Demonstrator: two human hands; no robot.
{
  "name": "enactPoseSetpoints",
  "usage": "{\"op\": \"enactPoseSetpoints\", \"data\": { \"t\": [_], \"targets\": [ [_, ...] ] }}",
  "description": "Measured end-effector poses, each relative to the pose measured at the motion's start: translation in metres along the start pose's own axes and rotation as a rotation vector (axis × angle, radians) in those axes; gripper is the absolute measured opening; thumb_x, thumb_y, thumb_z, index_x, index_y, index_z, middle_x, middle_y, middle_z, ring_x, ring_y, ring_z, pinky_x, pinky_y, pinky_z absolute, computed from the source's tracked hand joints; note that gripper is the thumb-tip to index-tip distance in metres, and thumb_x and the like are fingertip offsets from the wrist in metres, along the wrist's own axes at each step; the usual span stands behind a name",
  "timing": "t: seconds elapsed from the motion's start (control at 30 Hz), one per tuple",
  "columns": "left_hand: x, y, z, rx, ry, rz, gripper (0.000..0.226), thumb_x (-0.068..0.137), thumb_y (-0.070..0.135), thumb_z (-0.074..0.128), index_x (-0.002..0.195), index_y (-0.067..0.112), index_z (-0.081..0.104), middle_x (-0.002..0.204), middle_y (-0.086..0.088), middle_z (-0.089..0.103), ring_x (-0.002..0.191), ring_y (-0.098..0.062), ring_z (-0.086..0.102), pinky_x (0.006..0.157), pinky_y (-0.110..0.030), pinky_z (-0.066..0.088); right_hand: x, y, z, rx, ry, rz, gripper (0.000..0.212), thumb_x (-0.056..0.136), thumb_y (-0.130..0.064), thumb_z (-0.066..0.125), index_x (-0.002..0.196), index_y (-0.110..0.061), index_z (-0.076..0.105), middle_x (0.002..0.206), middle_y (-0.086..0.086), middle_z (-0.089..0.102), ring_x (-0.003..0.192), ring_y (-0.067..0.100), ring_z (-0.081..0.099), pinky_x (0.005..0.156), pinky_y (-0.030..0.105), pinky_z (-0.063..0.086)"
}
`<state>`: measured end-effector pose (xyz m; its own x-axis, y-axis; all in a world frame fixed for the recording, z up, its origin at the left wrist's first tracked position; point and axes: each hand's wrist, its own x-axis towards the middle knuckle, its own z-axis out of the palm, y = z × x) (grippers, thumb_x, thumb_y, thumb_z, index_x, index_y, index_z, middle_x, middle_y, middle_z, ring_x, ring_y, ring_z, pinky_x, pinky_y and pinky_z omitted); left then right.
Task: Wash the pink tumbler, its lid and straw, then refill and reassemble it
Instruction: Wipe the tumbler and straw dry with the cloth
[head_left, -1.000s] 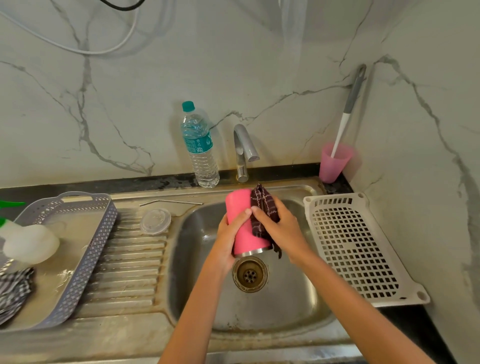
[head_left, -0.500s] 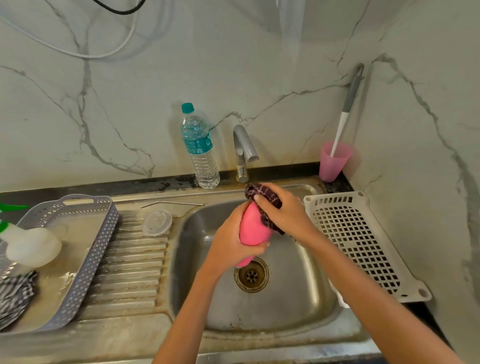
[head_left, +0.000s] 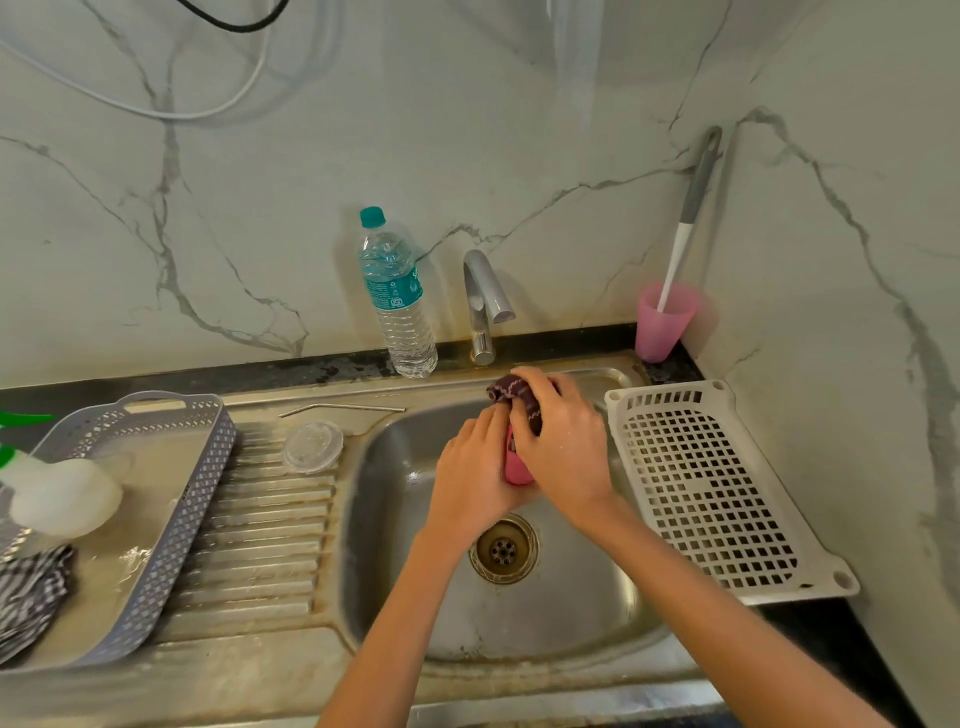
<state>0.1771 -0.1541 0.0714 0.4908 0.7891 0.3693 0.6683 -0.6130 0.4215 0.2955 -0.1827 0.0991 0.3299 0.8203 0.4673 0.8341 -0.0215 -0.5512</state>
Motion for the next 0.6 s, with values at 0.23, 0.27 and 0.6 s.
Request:
{"op": "enactPoseSetpoints", "data": {
  "t": [0.23, 0.27, 0.6],
  "targets": [
    [-0.007, -0.01, -0.003, -0.01, 0.033, 0.063, 0.082, 0.062, 0.049, 0.078, 0.134, 0.025, 0.046, 0.126, 0.01, 0.058, 0.109, -0.01, 0.057, 0.087, -0.019, 0.043, 0.038, 0.02, -0.004, 0.62, -0.554, 0.66, 0.03, 0.091, -0.038, 0.058, 0.116, -0.023, 0.062, 0.105, 0.0, 0.064, 0.097, 0.019, 0.061, 0.089, 0.037, 0.05],
    [-0.007, -0.009, -0.008, -0.172, 0.019, -0.016, 0.084, 0.062, 0.047, 0.081, 0.135, 0.029, 0.043, 0.127, 0.015, 0.053, 0.11, -0.003, 0.052, 0.086, -0.011, 0.04, 0.036, 0.023, -0.007, 0.843, -0.623, 0.768, 0.026, 0.091, -0.037, 0.059, 0.109, -0.019, 0.066, 0.101, 0.004, 0.067, 0.092, 0.019, 0.063, 0.086, 0.035, 0.051],
    [-0.002, -0.004, 0.003, -1.519, 0.248, -0.847, 0.067, 0.075, 0.034, 0.076, 0.135, 0.025, 0.049, 0.114, -0.012, 0.068, 0.091, -0.024, 0.073, 0.069, -0.037, 0.059, -0.02, 0.004, 0.014, 0.568, -0.29, 0.206, 0.033, 0.097, -0.026, 0.052, 0.129, -0.035, 0.051, 0.121, -0.011, 0.055, 0.108, -0.001, 0.051, 0.093, 0.014, 0.039]
  ]
}}
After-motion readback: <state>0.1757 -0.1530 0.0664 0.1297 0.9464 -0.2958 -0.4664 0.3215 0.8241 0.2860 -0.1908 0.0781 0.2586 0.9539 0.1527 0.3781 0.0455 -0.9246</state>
